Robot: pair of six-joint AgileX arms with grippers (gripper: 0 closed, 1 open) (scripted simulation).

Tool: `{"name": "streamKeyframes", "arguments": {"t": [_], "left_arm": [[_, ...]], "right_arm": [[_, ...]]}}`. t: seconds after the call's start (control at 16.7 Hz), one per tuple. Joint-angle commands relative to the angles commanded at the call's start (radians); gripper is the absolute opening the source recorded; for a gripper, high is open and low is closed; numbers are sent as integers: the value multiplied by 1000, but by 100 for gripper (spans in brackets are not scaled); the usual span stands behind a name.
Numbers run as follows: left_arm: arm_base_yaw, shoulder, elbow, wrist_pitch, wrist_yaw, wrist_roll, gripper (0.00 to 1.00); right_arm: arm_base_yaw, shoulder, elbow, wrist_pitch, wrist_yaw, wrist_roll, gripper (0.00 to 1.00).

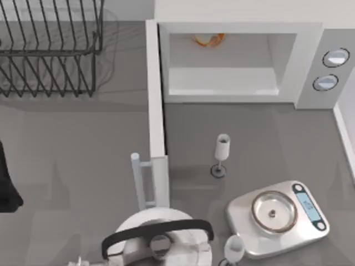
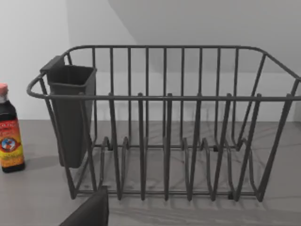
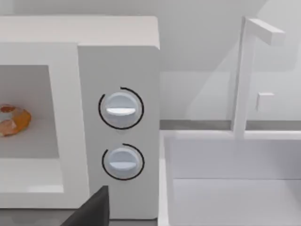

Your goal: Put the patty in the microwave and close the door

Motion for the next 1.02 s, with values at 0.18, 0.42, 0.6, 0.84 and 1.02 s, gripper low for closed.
{"name": "streamKeyframes", "arguments": {"t": [0.18, 0.42, 0.6, 0.84, 1.02], "left_arm": [[0, 0, 0, 0, 0, 0, 77], [0, 0, 0, 0, 0, 0, 47], [0, 0, 0, 0, 0, 0, 25], [0, 0, 0, 0, 0, 0, 0], [0, 0, 0, 0, 0, 0, 0]], "right_arm": [[0, 0, 0, 0, 0, 0, 100], [0, 0, 0, 0, 0, 0, 100], [0, 0, 0, 0, 0, 0, 100], [0, 0, 0, 0, 0, 0, 100], [0, 0, 0, 0, 0, 0, 100]]}}
